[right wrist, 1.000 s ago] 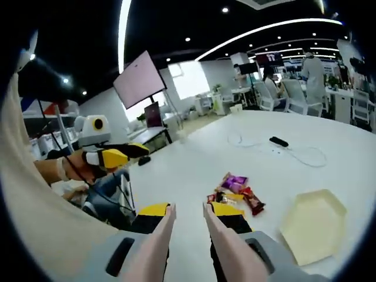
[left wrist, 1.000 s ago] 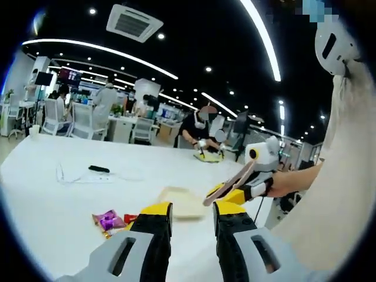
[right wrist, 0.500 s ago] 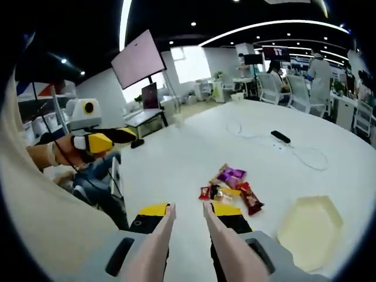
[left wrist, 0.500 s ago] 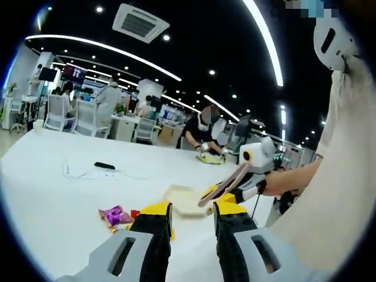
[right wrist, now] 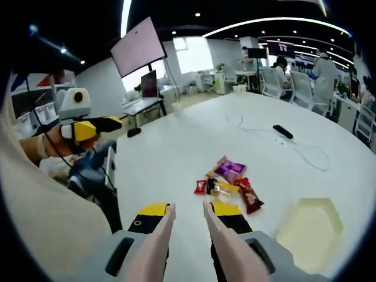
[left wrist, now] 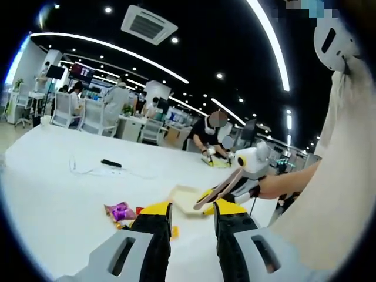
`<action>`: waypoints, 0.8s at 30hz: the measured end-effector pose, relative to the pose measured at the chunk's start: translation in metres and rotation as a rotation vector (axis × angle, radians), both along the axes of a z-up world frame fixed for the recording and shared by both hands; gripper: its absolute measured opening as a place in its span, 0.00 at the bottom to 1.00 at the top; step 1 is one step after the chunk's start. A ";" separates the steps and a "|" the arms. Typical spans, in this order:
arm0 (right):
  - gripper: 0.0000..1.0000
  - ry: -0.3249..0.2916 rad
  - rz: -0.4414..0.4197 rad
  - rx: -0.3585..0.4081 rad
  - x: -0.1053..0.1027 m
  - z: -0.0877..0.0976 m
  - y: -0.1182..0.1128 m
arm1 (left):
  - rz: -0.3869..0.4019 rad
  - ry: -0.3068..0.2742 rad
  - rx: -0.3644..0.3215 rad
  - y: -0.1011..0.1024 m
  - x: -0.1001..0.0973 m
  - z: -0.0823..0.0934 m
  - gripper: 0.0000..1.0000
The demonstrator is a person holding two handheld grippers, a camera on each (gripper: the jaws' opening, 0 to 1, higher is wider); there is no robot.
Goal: Place the target food into the container with the food tongs after gripping and lifting it, then release it inside without dropping or visibly crushing the food.
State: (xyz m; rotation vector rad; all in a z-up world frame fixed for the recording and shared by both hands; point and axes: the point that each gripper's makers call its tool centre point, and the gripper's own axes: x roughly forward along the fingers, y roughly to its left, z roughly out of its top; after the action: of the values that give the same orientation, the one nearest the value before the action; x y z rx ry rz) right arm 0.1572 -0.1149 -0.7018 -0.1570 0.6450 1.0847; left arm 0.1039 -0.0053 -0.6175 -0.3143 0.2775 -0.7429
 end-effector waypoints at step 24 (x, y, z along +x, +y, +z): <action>0.26 0.025 0.018 -0.091 0.015 -0.035 0.006 | 0.045 0.027 0.001 0.013 0.000 -0.007 0.27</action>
State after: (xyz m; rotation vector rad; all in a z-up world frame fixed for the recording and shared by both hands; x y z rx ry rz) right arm 0.1722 -0.1089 -0.7368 -0.2285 0.7170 1.0770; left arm 0.1035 0.0078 -0.6242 -0.3284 0.2953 -0.6942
